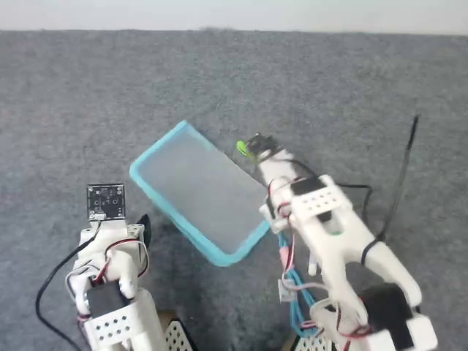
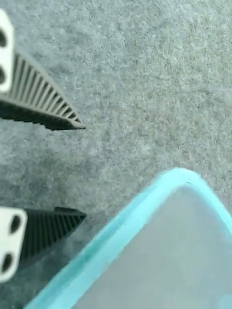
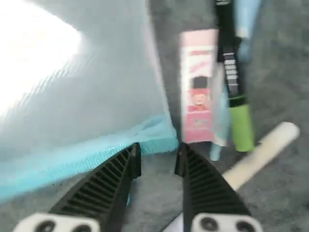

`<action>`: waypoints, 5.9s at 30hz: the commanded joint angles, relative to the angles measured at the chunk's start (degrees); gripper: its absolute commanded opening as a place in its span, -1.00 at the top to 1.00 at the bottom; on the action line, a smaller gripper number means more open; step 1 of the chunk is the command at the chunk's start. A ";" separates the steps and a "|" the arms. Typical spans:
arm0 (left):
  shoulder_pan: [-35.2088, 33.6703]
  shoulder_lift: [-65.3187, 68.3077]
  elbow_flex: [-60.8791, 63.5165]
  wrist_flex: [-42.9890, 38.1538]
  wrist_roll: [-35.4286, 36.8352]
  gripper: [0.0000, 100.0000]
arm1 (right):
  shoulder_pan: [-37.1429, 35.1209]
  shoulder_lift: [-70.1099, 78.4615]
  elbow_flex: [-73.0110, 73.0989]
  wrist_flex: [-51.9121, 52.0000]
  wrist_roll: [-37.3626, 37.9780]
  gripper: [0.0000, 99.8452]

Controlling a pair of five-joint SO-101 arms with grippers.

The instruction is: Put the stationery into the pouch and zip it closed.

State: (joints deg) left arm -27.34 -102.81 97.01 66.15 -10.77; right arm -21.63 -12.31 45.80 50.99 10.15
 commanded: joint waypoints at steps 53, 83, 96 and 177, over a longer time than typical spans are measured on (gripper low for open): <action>-0.18 -1.32 -0.40 -1.67 -0.53 0.50 | -16.75 -10.24 10.81 7.60 -5.27 0.89; 6.95 24.79 -35.21 -4.13 -5.36 0.49 | 7.96 -26.07 -26.37 27.56 -3.16 0.99; 22.42 70.15 -62.64 -2.29 6.15 0.49 | 0.57 -16.75 -49.58 31.25 -3.43 0.99; 32.88 40.35 -34.07 -8.44 3.52 0.37 | -14.90 -17.89 -26.99 23.60 -2.46 0.99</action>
State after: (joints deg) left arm 4.84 -61.05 63.96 59.21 -8.13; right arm -37.10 -30.68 22.59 74.29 8.57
